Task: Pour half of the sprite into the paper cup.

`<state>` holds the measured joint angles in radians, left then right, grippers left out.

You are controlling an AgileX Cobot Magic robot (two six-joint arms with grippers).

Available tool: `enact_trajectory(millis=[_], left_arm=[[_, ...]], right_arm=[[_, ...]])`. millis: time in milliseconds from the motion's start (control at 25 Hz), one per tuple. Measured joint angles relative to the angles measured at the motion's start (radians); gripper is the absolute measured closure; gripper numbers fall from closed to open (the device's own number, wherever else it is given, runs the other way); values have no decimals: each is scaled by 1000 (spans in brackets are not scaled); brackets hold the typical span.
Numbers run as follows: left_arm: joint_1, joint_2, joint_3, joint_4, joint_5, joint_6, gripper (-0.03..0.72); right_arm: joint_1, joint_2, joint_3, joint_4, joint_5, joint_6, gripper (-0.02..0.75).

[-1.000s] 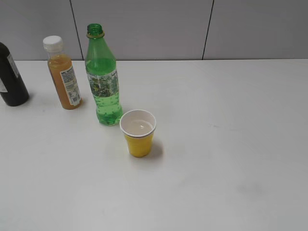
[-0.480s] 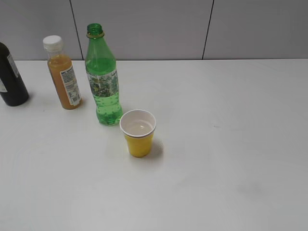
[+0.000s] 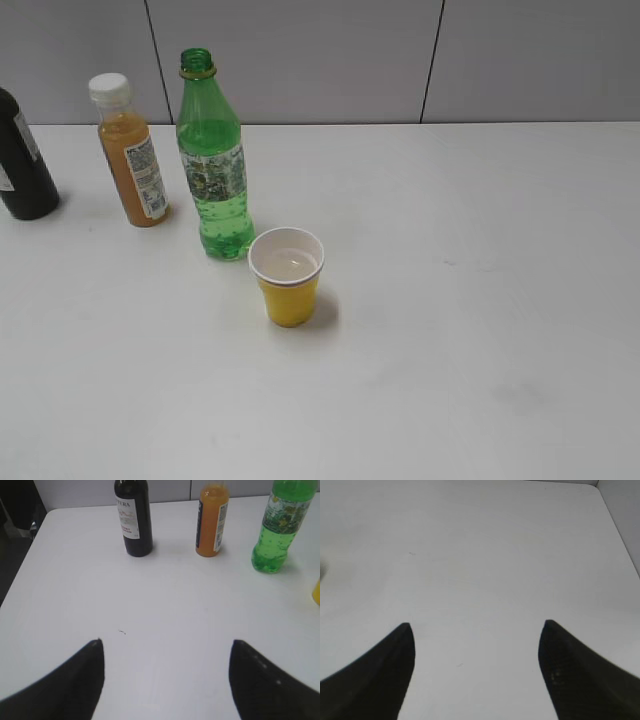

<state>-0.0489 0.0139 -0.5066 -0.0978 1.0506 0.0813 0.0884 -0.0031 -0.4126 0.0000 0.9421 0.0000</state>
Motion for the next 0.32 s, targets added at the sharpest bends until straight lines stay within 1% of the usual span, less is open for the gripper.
enact_trajectory(millis=[320], left_arm=[[0, 0, 0, 0, 0, 0, 99]], right_arm=[[0, 0, 0, 0, 0, 0, 156]])
